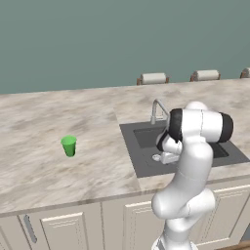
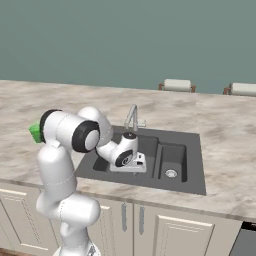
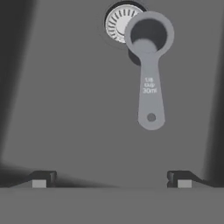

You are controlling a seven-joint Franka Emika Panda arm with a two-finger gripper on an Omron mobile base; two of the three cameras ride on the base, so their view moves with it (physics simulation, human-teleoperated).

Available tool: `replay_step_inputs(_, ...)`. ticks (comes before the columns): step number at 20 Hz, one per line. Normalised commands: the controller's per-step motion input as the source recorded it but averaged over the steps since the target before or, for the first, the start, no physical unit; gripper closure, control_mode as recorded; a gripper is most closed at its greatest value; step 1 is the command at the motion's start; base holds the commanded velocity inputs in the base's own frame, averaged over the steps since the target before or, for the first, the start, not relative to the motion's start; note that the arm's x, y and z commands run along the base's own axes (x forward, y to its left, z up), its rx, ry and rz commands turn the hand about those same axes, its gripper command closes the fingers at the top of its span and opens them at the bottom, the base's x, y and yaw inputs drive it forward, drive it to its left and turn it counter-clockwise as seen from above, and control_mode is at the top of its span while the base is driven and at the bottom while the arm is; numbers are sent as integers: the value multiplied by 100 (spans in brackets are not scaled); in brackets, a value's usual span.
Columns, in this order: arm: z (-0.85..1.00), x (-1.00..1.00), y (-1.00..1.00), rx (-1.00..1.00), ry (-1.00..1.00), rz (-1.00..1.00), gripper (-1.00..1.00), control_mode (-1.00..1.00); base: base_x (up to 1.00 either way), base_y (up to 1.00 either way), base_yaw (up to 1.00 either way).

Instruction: Move any existing items from the left basin to the right basin for drying. Then move the cup from the counter to the left basin of the sink for washing.

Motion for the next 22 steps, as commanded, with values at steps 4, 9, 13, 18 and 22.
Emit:
replay_step_inputs(4,-14,26,-1,4,0,2,-100,-100,0,0,0)
replay_step_inputs(9,-13,30,-2,4,0,2,-100,-100,0,0,0)
replay_step_inputs(13,-16,32,-3,4,0,3,-100,-100,0,0,0)
replay_step_inputs(18,-25,30,0,2,2,7,-100,-100,0,0,0)
replay_step_inputs(22,-17,27,0,0,0,6,-100,-100,0,0,0)
